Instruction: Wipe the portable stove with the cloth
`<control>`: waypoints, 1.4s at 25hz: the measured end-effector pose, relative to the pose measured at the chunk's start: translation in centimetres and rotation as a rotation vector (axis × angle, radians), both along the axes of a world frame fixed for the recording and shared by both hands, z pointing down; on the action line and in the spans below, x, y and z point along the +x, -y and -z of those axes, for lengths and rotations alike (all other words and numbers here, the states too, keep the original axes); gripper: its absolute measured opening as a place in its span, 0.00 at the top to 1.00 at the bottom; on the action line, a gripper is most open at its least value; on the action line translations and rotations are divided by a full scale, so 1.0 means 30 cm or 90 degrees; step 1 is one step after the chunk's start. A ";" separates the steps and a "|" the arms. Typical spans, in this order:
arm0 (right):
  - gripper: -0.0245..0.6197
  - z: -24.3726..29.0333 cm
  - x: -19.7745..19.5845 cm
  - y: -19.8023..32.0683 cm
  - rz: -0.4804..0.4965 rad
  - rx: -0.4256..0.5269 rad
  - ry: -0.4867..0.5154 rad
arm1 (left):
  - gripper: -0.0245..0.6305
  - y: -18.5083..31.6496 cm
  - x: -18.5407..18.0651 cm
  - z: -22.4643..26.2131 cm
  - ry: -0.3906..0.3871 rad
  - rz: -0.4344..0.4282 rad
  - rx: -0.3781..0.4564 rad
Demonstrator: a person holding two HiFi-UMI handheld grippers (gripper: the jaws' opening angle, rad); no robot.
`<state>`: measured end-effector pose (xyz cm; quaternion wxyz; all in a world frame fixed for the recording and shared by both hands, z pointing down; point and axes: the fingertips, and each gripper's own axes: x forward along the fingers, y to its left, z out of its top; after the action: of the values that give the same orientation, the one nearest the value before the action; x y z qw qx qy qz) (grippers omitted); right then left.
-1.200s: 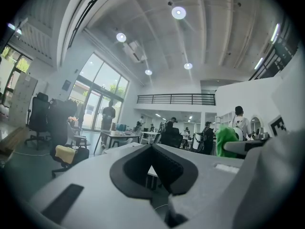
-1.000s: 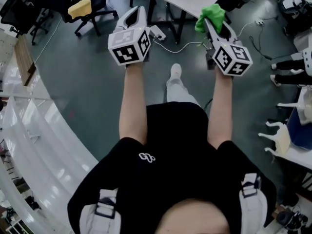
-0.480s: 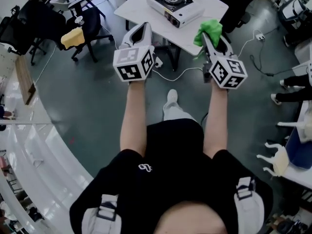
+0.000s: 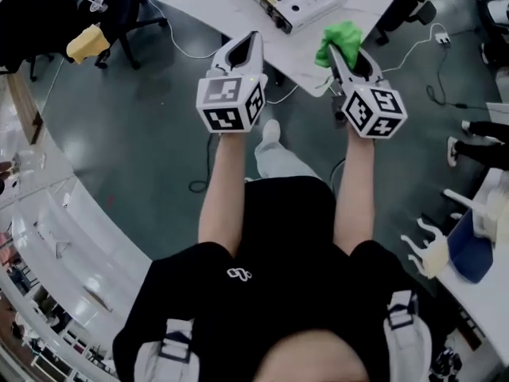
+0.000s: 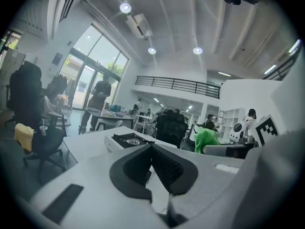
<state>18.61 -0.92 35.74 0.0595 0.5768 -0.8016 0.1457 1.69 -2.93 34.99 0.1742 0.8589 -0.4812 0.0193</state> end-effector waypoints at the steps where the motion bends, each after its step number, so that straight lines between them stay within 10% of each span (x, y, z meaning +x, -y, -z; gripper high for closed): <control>1: 0.76 -0.006 0.018 0.033 0.004 -0.003 0.001 | 0.97 0.032 0.019 -0.015 -0.002 0.003 -0.008; 16: 0.76 -0.090 0.007 0.284 0.105 -0.056 -0.008 | 0.97 0.261 0.079 -0.036 0.040 0.019 -0.025; 35: 0.75 -0.373 -0.126 0.506 0.179 -0.171 -0.224 | 0.97 0.519 0.018 -0.311 0.007 0.008 -0.141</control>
<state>14.83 -16.09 46.94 0.2938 0.4630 -0.8247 0.1387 2.23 -18.50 44.32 0.2658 0.8312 -0.4823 0.0758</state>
